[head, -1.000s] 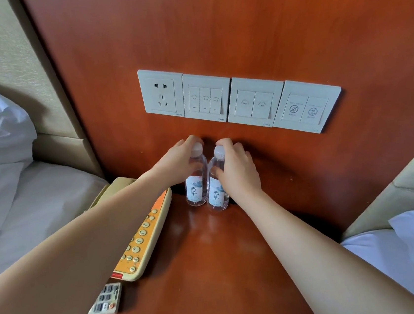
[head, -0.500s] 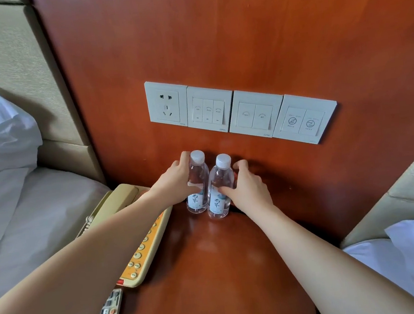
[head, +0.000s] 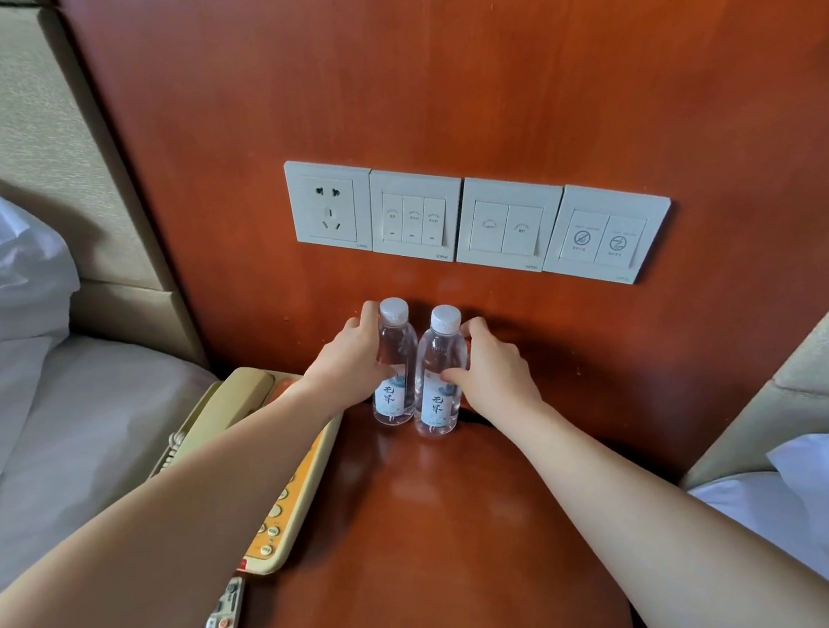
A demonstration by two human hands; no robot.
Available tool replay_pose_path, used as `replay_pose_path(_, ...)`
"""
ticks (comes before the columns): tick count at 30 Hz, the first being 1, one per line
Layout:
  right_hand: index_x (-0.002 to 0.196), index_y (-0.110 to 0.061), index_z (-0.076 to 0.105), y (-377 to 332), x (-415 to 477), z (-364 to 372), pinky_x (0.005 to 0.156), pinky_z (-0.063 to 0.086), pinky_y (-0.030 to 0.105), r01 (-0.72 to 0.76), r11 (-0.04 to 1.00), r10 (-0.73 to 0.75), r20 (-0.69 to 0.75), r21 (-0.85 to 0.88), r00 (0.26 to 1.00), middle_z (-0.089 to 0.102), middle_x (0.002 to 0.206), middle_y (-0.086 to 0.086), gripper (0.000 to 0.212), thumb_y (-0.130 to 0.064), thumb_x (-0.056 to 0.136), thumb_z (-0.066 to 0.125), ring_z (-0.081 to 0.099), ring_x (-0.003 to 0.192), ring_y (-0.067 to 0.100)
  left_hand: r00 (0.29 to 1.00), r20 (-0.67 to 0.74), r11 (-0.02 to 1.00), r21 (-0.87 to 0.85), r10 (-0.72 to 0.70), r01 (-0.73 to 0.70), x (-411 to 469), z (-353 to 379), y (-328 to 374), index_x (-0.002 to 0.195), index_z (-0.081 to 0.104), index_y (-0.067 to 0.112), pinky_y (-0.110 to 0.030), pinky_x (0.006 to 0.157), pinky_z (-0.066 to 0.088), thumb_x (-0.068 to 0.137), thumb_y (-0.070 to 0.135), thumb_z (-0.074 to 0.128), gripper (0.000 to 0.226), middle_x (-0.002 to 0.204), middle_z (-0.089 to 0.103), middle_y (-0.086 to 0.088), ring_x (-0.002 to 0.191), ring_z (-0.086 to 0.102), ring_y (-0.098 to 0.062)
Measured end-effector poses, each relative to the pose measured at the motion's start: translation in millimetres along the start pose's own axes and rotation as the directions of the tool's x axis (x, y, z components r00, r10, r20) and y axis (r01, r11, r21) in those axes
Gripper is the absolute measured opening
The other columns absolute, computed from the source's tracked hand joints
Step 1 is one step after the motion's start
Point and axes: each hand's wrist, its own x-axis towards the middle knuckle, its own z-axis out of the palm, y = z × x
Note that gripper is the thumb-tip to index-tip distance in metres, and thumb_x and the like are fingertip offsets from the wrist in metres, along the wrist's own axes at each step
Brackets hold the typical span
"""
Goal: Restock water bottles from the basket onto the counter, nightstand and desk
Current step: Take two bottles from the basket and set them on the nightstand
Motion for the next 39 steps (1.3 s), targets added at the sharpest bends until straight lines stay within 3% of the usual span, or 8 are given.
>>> replay_pose_path(4, 0.124, -0.02, 0.043, -1, -2, -2, 0.085, 0.05, 0.04, -0.008, 1.0, 0.008, 0.008, -0.008, 1.0, 0.062, 0.121, 0.009, 0.045, -0.026, 0.088, 0.069, 0.06, 0.112, 0.032, 1.0, 0.016, 0.999, -0.041, 0.025, -0.025, -7, 1, 1, 0.145, 0.015, 0.014, -0.044, 0.088, 0.051, 0.085, 0.013, 0.069, 0.081, 0.131, 0.051, -0.019, 0.107, 0.059, -0.035)
replay_pose_path(8, 0.13, -0.018, 0.039, -4, -6, -4, 0.086, 0.051, 0.041, -0.025, 0.999, 0.026, 0.053, -0.029, 0.998, 0.061, 0.125, 0.01, 0.058, -0.032, 0.085, 0.072, 0.06, 0.113, 0.032, 0.999, -0.008, 0.998, -0.021, 0.051, -0.051, -18, -1, 2, 0.149, 0.009, 0.013, -0.039, 0.087, 0.051, 0.085, 0.01, 0.068, 0.087, 0.139, 0.042, -0.024, 0.112, 0.057, -0.039)
replay_pose_path(14, 0.136, -0.01, 0.032, -14, -17, -8, 0.084, 0.047, 0.038, -0.037, 0.997, 0.039, 0.036, -0.062, 0.999, 0.057, 0.128, 0.013, 0.069, -0.038, 0.085, 0.07, 0.057, 0.117, 0.034, 0.991, -0.097, 0.996, -0.004, 0.094, -0.094, -38, -17, -3, 0.147, 0.016, 0.017, -0.032, 0.076, 0.051, 0.085, 0.018, 0.07, 0.082, 0.142, 0.036, -0.018, 0.093, 0.061, -0.029)
replay_pose_path(17, 0.13, -0.013, 0.035, -21, -27, -6, 0.081, 0.047, 0.038, -0.045, 0.997, 0.043, -0.044, -0.055, 0.998, 0.052, 0.125, 0.012, 0.06, -0.033, 0.086, 0.071, 0.057, 0.113, 0.033, 0.978, -0.158, 0.991, 0.012, 0.137, -0.137, -51, -26, -13, 0.145, 0.023, 0.016, -0.03, 0.088, 0.049, 0.087, 0.018, 0.068, 0.074, 0.143, 0.037, -0.016, 0.107, 0.058, -0.027)
replay_pose_path(23, 0.124, -0.017, 0.042, -44, -52, -7, 0.069, 0.042, 0.033, -0.001, 0.99, -0.019, -0.138, -0.144, 0.99, 0.056, 0.116, 0.007, 0.041, -0.029, 0.09, 0.063, 0.059, 0.105, 0.028, 0.954, -0.22, 0.979, 0.04, 0.205, -0.201, -79, -60, -22, 0.141, 0.031, 0.016, -0.022, 0.091, 0.04, 0.09, 0.02, 0.065, 0.062, 0.142, 0.042, -0.01, 0.119, 0.052, -0.021)
replay_pose_path(27, 0.12, -0.02, 0.044, -75, -71, -20, 0.064, 0.043, 0.033, 0.011, 0.984, -0.017, -0.029, -0.179, 0.999, 0.059, 0.103, 0.004, 0.036, -0.03, 0.089, 0.061, 0.057, 0.089, 0.026, 0.96, -0.175, 0.974, 0.098, 0.218, -0.203, -103, -104, -9, 0.14, 0.032, 0.021, -0.033, 0.088, 0.05, 0.092, 0.023, 0.061, 0.057, 0.141, 0.041, -0.005, 0.108, 0.054, -0.02)
replay_pose_path(32, 0.108, -0.023, 0.051, -98, -101, -77, 0.064, 0.04, 0.032, 0.023, 0.981, -0.005, 0.092, -0.192, 0.996, 0.06, 0.1, 0.001, 0.019, -0.029, 0.09, 0.055, 0.058, 0.088, 0.026, 0.989, -0.033, 0.981, 0.135, 0.143, -0.137, -119, -170, 26, 0.14, 0.035, 0.02, -0.028, 0.085, 0.043, 0.093, 0.025, 0.06, 0.053, 0.141, 0.041, -0.004, 0.105, 0.053, -0.018)
replay_pose_path(39, 0.089, -0.027, 0.062, -134, -126, -271, 0.079, 0.055, 0.036, -0.146, 0.981, 0.143, -0.035, -0.125, 0.989, 0.067, 0.1, 0.0, 0.007, -0.022, 0.088, 0.056, 0.065, 0.088, 0.025, 0.937, 0.303, 0.951, 0.195, 0.174, -0.24, -105, -284, 153, 0.139, 0.039, 0.023, -0.033, 0.096, 0.043, 0.095, 0.029, 0.058, 0.048, 0.143, 0.044, -0.003, 0.121, 0.049, -0.021)
